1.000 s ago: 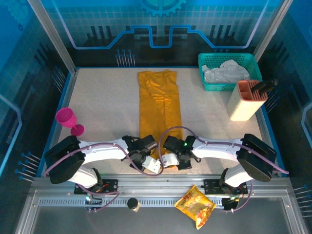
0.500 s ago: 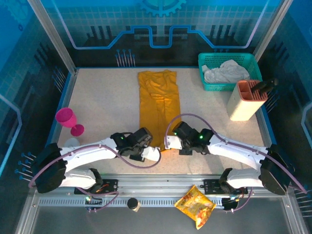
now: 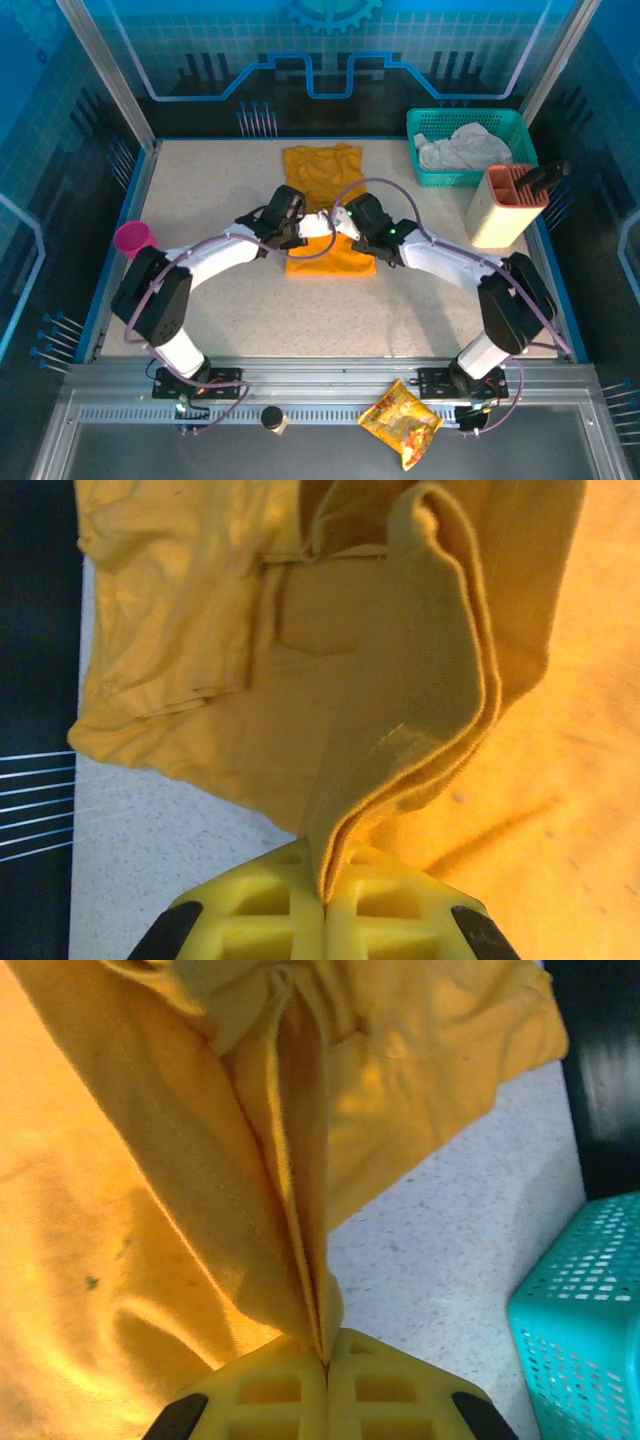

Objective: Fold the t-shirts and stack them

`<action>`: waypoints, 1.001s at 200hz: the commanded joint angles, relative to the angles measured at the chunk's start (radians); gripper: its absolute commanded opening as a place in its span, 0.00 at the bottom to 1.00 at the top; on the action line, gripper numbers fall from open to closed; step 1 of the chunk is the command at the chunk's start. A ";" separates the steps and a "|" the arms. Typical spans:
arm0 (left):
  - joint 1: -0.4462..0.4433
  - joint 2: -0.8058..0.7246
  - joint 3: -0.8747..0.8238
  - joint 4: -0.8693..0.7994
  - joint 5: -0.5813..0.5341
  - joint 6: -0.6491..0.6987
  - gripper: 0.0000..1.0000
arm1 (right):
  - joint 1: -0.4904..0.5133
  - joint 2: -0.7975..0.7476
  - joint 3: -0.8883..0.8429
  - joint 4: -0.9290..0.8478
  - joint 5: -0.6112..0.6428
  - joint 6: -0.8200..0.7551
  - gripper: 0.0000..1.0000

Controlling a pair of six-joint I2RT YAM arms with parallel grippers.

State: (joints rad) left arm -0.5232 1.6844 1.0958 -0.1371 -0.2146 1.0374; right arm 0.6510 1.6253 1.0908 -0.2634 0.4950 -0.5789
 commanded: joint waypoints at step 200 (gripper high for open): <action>0.060 0.309 0.160 0.292 0.028 -0.001 0.03 | -0.077 0.346 0.186 0.213 0.089 0.054 0.00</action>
State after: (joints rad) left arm -0.4355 1.9800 1.2102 0.0952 -0.2520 1.0203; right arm 0.5793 1.9419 1.2327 -0.0666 0.5694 -0.5343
